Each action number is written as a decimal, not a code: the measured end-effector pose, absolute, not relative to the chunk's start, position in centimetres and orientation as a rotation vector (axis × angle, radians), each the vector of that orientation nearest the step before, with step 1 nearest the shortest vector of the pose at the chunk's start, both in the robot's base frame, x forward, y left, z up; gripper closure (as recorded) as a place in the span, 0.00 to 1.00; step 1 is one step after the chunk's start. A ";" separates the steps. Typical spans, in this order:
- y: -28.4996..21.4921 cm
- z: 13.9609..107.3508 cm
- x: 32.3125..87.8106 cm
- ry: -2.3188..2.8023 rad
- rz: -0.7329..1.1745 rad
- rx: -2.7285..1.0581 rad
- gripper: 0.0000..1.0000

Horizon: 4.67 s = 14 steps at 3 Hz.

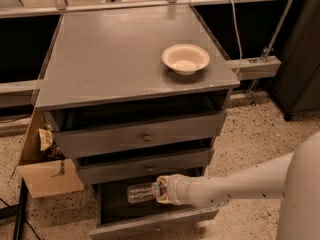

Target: Pick water bottle from bottom drawer and place on counter

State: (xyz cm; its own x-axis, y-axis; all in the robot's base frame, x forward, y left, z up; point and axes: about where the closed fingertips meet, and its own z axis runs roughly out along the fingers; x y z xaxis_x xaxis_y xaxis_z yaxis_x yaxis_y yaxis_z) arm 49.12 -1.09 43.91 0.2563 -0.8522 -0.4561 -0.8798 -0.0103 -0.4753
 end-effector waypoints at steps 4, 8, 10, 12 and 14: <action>-3.9 55.2 52.7 1.638 -0.055 -1.746 1.00; -4.8 56.0 54.1 1.641 0.160 -1.804 1.00; -5.9 56.3 54.1 1.579 0.367 -1.788 1.00; -5.9 57.9 54.0 1.572 0.356 -1.769 1.00; -5.7 62.8 53.4 1.577 0.325 -1.742 1.00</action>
Offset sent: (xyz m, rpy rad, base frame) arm -0.0074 -0.0098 0.0450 -0.0168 -0.0641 -0.0380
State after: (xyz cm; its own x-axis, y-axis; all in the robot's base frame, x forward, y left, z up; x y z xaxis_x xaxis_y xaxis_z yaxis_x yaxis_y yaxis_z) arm 53.38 -5.67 62.79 0.2084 -0.7433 -0.6356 -0.9342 0.0410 -0.3543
